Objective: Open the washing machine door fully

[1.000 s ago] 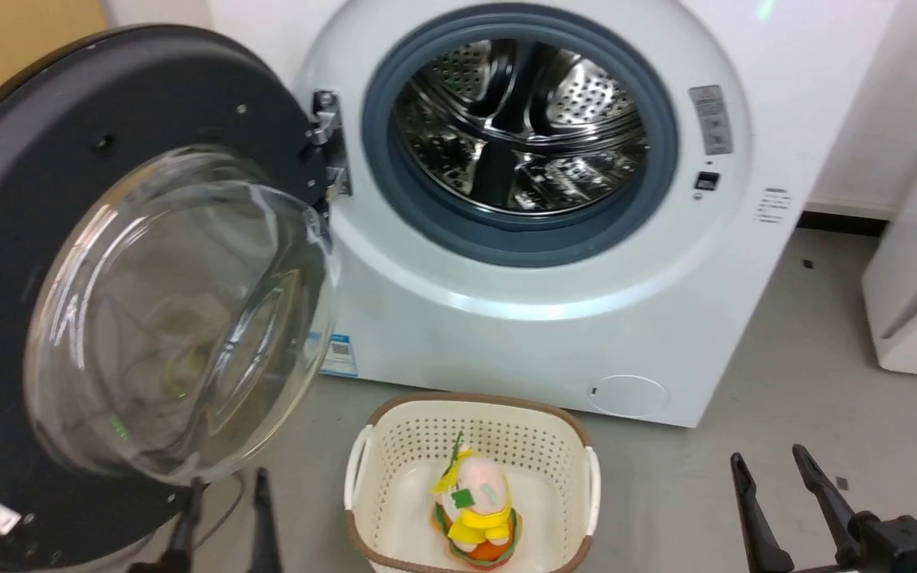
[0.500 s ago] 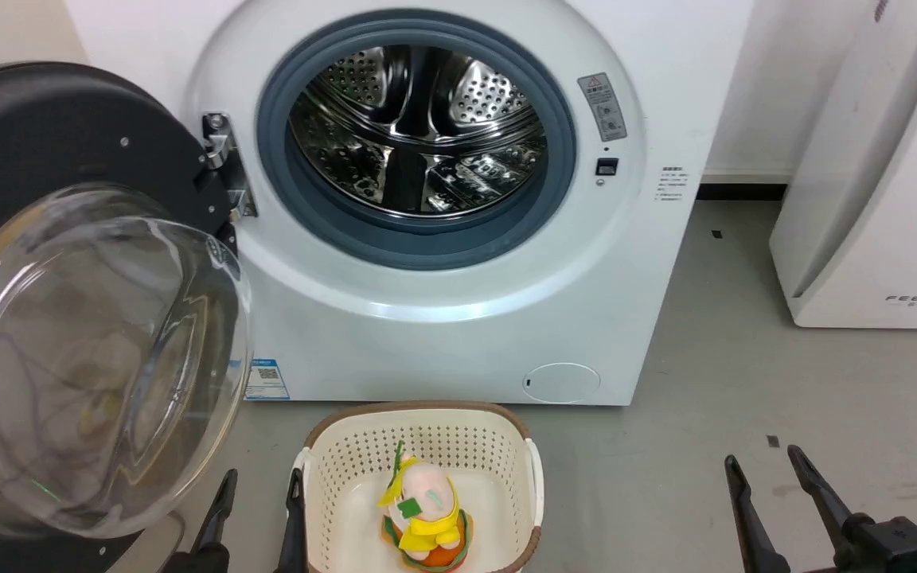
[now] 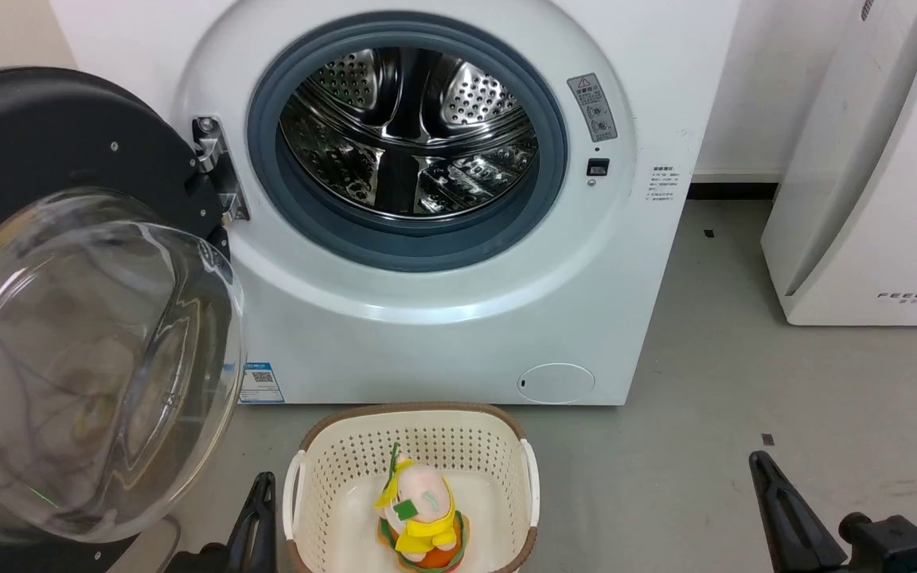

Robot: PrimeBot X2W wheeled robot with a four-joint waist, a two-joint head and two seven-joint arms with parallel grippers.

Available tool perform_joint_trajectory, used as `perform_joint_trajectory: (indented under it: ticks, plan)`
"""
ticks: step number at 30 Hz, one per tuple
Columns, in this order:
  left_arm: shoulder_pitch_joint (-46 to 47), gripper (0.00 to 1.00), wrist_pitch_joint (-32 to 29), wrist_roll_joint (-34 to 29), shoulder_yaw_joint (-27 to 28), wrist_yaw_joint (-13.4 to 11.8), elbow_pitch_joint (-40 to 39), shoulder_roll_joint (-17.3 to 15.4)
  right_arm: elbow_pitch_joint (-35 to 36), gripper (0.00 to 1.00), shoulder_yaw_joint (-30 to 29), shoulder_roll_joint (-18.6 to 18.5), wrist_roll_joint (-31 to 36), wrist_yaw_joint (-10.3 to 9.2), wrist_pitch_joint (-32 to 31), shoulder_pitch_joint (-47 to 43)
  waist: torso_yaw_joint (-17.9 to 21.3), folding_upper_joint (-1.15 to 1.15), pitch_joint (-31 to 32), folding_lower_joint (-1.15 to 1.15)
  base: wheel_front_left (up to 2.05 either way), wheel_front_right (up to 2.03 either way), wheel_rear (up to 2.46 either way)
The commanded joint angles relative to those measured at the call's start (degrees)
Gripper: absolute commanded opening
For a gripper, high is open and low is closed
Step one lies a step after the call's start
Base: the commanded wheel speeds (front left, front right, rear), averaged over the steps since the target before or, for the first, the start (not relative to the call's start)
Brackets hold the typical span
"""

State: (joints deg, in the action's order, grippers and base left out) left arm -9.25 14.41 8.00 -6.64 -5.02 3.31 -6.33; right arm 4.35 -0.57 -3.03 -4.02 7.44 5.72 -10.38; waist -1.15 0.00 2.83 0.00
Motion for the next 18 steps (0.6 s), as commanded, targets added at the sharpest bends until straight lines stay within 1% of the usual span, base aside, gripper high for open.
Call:
perform_joint_trajectory:
  ticks: [1, 18]
  plan:
    - [0.3, 0.0, -0.3, -0.3, 0.2, 0.2, -0.1, 0.1, -0.1, 0.0, 0.0, 0.0, 0.2, 0.0, -0.1, 0.4, 0.0, 0.0, 0.0, 0.0, 0.0, 0.0, 0.0]
    - [1.6, 0.0, -2.3, -1.4, 1.1, 0.9, -0.6, 0.6, -0.7, 0.0, 0.1, 0.0, 0.7, 0.01, -0.9, 1.8, 0.2, 0.0, -0.4, 0.0, 0.0, 0.0, 0.0]
